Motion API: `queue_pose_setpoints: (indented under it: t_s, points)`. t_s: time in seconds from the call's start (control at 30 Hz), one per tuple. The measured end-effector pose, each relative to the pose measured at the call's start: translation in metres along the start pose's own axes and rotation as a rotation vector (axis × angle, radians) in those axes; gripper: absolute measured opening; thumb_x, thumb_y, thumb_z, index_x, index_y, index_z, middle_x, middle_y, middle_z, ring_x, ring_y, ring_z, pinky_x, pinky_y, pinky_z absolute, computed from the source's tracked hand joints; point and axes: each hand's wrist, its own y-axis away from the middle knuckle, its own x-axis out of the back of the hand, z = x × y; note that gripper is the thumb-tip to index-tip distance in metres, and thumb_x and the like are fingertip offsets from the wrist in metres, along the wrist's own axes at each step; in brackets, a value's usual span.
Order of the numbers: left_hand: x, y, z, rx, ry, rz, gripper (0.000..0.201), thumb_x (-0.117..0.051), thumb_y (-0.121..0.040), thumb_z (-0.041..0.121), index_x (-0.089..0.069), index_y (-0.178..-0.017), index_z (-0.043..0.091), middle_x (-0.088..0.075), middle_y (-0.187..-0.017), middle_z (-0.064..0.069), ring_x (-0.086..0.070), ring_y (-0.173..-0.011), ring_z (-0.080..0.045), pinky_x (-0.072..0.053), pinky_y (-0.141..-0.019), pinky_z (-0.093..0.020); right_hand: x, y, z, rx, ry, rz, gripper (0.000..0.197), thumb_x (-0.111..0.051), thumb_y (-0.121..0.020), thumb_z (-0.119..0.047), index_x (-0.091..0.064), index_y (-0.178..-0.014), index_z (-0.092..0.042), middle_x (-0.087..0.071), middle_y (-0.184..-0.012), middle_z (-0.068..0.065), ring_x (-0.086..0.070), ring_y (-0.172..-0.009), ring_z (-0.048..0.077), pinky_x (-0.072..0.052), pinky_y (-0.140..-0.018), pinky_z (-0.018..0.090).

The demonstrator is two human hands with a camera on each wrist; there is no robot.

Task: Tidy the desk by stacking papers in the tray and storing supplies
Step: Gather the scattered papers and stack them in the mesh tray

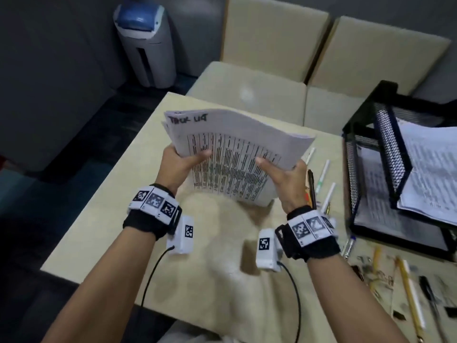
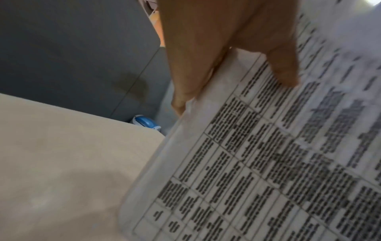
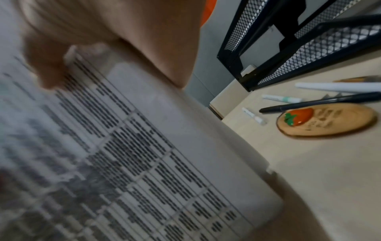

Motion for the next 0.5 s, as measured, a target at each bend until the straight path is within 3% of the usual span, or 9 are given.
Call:
queue_pose_setpoints:
  t_s: [0.07, 0.13, 0.2, 0.27, 0.37, 0.4, 0.47, 0.5]
  points:
    - [-0.002, -0.004, 0.004, -0.012, 0.035, 0.020, 0.029, -0.066, -0.081, 0.001, -0.062, -0.109, 0.003, -0.069, -0.091, 0.005, -0.067, -0.081, -0.003, -0.054, -0.070, -0.013, -0.001, -0.004, -0.004, 0.029, -0.004, 0.046, 0.026, -0.077, -0.071, -0.005, -0.064, -0.091, -0.016, -0.068, -0.085, 0.002, -0.066, -0.079, 0.017, -0.058, -0.070, 0.028]
    - [0.002, -0.007, 0.009, -0.049, 0.072, 0.005, 0.019, -0.065, -0.082, 0.004, -0.063, -0.100, 0.010, -0.073, -0.085, 0.010, -0.068, -0.080, -0.001, -0.053, -0.071, -0.014, 0.003, -0.009, -0.008, 0.074, -0.026, 0.077, 0.025, -0.077, -0.071, -0.007, -0.063, -0.090, -0.015, -0.067, -0.087, 0.006, -0.065, -0.078, 0.017, -0.058, -0.068, 0.027]
    - [0.007, -0.006, 0.009, -0.044, 0.069, -0.042, 0.022, -0.072, -0.076, 0.013, -0.063, -0.095, 0.016, -0.074, -0.082, 0.012, -0.069, -0.080, -0.001, -0.053, -0.070, -0.015, 0.006, -0.009, -0.006, 0.067, -0.032, 0.079, 0.031, -0.077, -0.072, -0.006, -0.060, -0.097, -0.013, -0.066, -0.092, 0.006, -0.065, -0.080, 0.016, -0.057, -0.067, 0.024]
    - [0.009, -0.003, -0.002, 0.014, -0.017, -0.100, 0.039, -0.076, -0.069, 0.023, -0.062, -0.104, 0.015, -0.072, -0.089, 0.013, -0.068, -0.082, 0.003, -0.055, -0.073, -0.016, 0.007, -0.009, 0.007, -0.016, 0.009, 0.055, 0.036, -0.074, -0.074, -0.006, -0.058, -0.107, -0.006, -0.067, -0.094, 0.003, -0.065, -0.083, 0.014, -0.057, -0.071, 0.024]
    - [0.004, 0.006, -0.016, 0.077, -0.145, -0.104, 0.037, -0.067, -0.082, 0.013, -0.058, -0.118, 0.010, -0.066, -0.100, 0.009, -0.064, -0.083, 0.007, -0.053, -0.085, -0.022, 0.008, -0.002, 0.028, -0.103, 0.133, 0.043, 0.030, -0.065, -0.084, -0.010, -0.057, -0.112, -0.006, -0.066, -0.100, 0.004, -0.064, -0.091, 0.018, -0.056, -0.083, 0.035]
    - [-0.001, 0.009, -0.015, 0.059, -0.168, -0.078, 0.032, -0.063, -0.086, 0.012, -0.058, -0.117, 0.010, -0.065, -0.099, 0.007, -0.063, -0.082, 0.006, -0.053, -0.082, -0.021, 0.009, -0.001, 0.030, -0.094, 0.160, 0.058, 0.025, -0.059, -0.088, -0.009, -0.056, -0.112, -0.009, -0.064, -0.101, 0.004, -0.063, -0.091, 0.016, -0.055, -0.084, 0.032]
    - [-0.013, 0.012, -0.006, -0.002, -0.202, -0.024, 0.021, -0.059, -0.089, 0.015, -0.057, -0.110, 0.013, -0.062, -0.090, 0.004, -0.059, -0.076, -0.003, -0.051, -0.071, -0.019, 0.016, 0.002, 0.026, -0.036, 0.217, 0.094, 0.020, -0.050, -0.092, -0.007, -0.052, -0.112, -0.010, -0.061, -0.102, 0.003, -0.060, -0.087, 0.011, -0.051, -0.077, 0.016]
    - [-0.022, 0.013, -0.001, -0.021, -0.201, 0.000, 0.018, -0.057, -0.091, 0.016, -0.056, -0.109, 0.014, -0.060, -0.086, 0.004, -0.056, -0.073, -0.006, -0.050, -0.065, -0.017, 0.022, 0.003, 0.024, -0.021, 0.254, 0.121, 0.019, -0.048, -0.094, -0.008, -0.049, -0.113, -0.008, -0.060, -0.105, 0.004, -0.059, -0.089, 0.012, -0.049, -0.076, 0.014]
